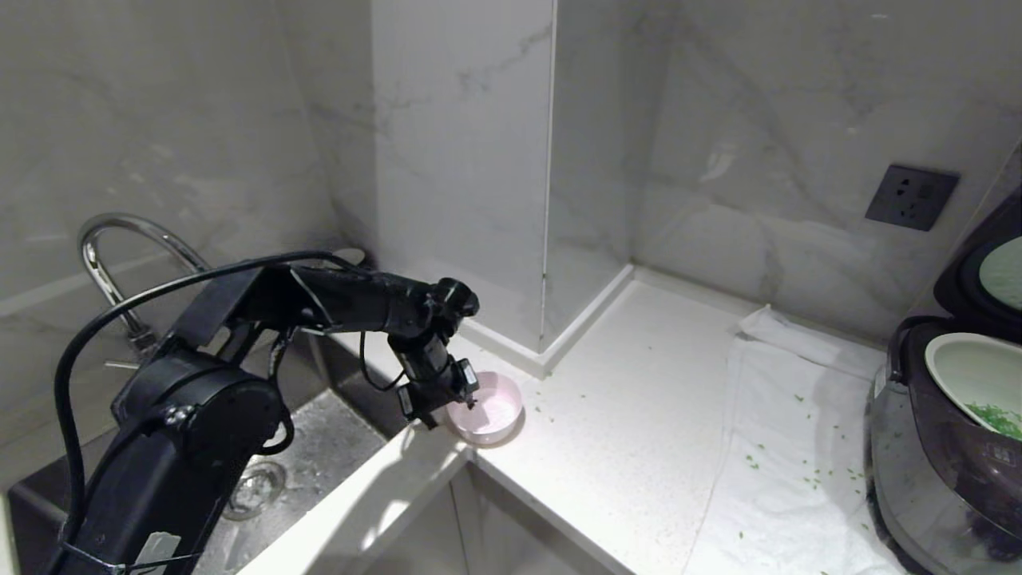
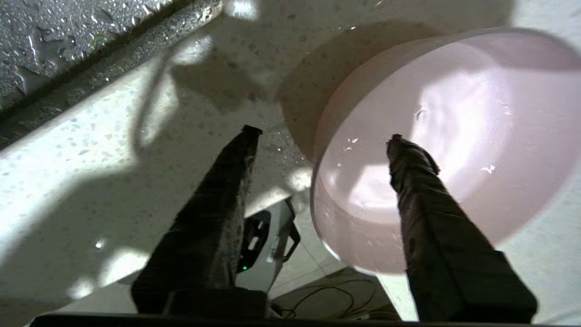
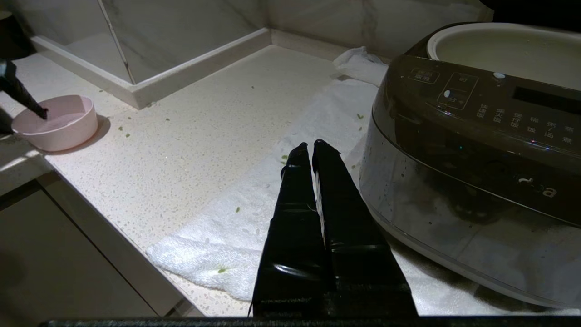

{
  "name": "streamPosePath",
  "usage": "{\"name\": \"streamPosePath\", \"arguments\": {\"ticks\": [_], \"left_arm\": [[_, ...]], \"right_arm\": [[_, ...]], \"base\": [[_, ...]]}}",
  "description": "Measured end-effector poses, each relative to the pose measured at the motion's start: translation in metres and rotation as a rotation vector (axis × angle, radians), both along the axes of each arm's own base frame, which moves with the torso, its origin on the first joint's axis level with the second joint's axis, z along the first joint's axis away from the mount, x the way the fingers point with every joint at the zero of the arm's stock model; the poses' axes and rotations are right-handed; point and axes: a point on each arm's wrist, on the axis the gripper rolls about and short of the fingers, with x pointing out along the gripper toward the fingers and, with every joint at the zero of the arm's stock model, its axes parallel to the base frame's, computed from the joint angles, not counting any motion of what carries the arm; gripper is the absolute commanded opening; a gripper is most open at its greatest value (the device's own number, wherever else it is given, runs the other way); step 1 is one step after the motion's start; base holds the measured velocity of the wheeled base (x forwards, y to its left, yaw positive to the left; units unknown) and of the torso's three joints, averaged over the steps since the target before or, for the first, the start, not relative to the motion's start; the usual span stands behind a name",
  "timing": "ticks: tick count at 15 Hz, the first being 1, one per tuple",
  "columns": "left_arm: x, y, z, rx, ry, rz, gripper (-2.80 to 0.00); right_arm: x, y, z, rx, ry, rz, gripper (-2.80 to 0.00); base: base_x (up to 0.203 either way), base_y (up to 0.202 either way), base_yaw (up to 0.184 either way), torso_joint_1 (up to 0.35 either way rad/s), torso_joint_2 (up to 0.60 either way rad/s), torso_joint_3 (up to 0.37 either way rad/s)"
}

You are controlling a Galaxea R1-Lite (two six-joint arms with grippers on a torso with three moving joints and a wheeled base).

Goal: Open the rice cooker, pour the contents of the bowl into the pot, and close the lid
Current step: Place the bowl on the table, then turn off the tap

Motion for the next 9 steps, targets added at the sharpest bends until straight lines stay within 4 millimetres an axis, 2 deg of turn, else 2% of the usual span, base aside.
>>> {"name": "streamPosePath", "arguments": {"ticks": [5, 9], "left_arm": [[-0.012, 0.01, 0.051, -0.057, -0.055, 0.001, 0.0], [-0.024, 0.047, 0.064, 0.002, 0.012, 0.049, 0.0]], "right_arm": [[0.0, 0.0, 0.0, 0.0, 0.0, 0.0, -2.8], [0.0, 0.0, 0.0, 0.0, 0.0, 0.0, -2.8]], "base": [[0.0, 0.0, 0.0, 0.0, 0.0, 0.0], [0.0, 0.0, 0.0, 0.0, 0.0, 0.0]]}}
